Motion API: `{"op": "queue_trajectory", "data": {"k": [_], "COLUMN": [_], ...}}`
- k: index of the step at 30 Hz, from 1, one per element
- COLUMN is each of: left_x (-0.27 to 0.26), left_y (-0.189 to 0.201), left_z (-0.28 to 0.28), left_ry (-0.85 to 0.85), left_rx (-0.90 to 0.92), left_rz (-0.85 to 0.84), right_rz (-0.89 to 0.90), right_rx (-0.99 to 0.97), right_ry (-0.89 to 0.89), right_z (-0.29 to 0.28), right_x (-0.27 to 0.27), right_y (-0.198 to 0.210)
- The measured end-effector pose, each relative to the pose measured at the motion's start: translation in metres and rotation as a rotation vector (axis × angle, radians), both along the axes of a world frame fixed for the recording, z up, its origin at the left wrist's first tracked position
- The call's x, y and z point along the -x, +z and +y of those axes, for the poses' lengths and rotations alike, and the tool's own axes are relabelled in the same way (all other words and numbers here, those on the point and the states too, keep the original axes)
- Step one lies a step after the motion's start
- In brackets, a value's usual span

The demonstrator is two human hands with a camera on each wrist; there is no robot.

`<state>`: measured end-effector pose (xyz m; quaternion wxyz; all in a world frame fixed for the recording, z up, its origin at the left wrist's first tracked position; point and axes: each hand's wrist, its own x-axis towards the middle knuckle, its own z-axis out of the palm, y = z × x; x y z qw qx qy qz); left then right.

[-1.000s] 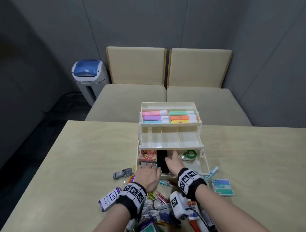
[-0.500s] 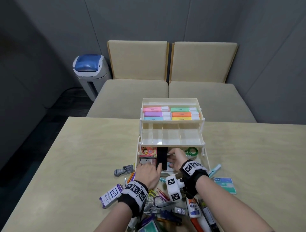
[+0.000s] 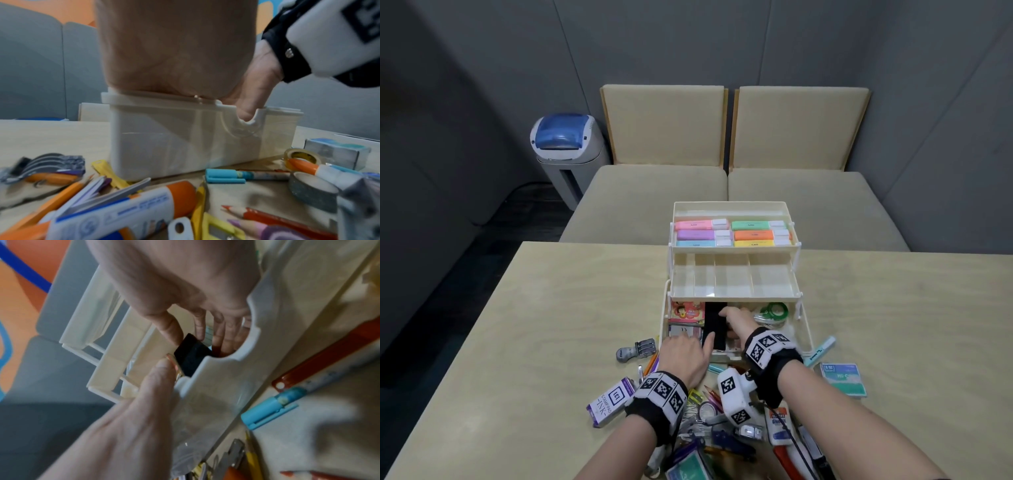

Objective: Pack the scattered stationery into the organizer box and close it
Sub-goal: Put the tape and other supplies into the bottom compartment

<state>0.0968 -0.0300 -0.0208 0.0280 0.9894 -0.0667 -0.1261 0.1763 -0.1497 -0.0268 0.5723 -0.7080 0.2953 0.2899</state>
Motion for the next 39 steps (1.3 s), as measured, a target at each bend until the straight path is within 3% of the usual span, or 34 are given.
{"op": "queue_trajectory", "data": {"k": [4,7,13,17,20,24,31,34,39], "left_x": [0.001,0.003,0.024,0.06,0.085,0.11,0.118,0.118,0.112], "left_y": [-0.002,0.006,0.043,0.049,0.037,0.022,0.021,0.026,0.018], "left_z": [0.003,0.002,0.023,0.04,0.052,0.06,0.053,0.041,-0.003], "left_ry": [-0.076,-0.035,-0.083,0.035,0.114,0.202,0.215,0.167,-0.112], "left_rx": [-0.032,0.004,0.209,0.393,0.47,0.515,0.502,0.492,0.366], "left_rz": [0.011,-0.026,-0.224,-0.297,-0.258,-0.126,-0.046,-0.028,0.069], "right_rz": [0.036,0.024,-0.483,-0.713,-0.645,-0.466,-0.279,-0.267,-0.312], "right_rx": [-0.12,-0.148,0.192,0.291,0.326,0.557,0.846,0.862,0.861], "right_ry": [-0.025,-0.013,0.336,0.388,0.477,0.637,0.746,0.73,0.714], "right_z": [-0.008,-0.01,-0.032,-0.062,-0.088,-0.119,-0.105,-0.1,-0.102], "right_x": [0.001,0.004,0.041,0.085,0.115,0.143,0.164,0.161,0.161], "right_y": [-0.002,0.006,0.036,0.043,0.035,0.016,-0.001,-0.003,-0.002]}}
